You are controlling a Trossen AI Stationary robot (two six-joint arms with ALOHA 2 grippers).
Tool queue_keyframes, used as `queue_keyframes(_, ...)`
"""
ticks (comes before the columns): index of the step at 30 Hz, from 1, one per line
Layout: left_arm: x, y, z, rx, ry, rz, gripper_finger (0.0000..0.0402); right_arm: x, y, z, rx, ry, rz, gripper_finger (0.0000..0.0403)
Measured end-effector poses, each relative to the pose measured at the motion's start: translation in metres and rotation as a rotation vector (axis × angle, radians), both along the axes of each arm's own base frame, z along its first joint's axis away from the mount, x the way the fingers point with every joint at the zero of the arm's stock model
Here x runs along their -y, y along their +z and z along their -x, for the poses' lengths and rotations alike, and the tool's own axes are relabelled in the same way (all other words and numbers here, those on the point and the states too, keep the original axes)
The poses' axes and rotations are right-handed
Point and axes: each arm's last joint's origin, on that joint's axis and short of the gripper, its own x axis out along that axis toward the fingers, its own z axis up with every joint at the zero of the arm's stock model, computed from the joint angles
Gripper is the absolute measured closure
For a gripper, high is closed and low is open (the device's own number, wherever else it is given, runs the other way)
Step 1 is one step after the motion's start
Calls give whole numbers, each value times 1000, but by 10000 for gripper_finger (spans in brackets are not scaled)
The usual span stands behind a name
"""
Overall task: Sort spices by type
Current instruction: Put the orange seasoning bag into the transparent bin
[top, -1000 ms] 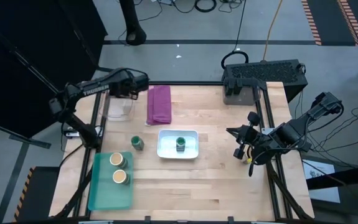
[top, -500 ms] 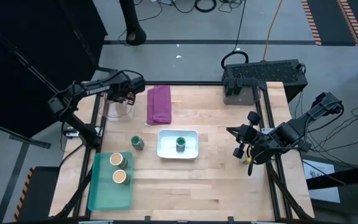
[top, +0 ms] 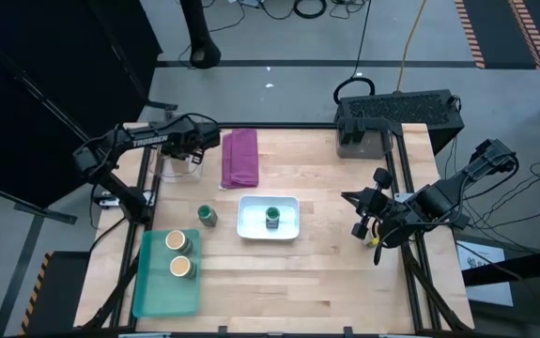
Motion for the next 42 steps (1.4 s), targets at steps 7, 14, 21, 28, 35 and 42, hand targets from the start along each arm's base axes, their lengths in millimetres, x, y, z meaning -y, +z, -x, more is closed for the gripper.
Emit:
queue_keyframes(7, 2, -5, -2, -14, -23, -44, 322, 0, 0, 0, 2, -2, 2, 403)
queue_keyframes(14, 2, -5, -4, -1, -32, -66, 322, 0, 0, 0, -4, 0, 6, 403)
queue_keyframes(21, 2, -5, -4, 3, -30, -63, 322, 0, 0, 0, -6, 1, 7, 403)
queue_keyframes(28, 2, -5, -4, 4, -30, -60, 318, 0, 0, 0, -6, 1, 6, 403)
queue_keyframes(35, 2, -5, -4, 5, -29, -58, 247, 0, 0, 0, -5, 0, 4, 403)
queue_keyframes(42, 3, -5, -3, -11, -40, -43, 190, 0, 0, 0, -6, 1, 6, 403)
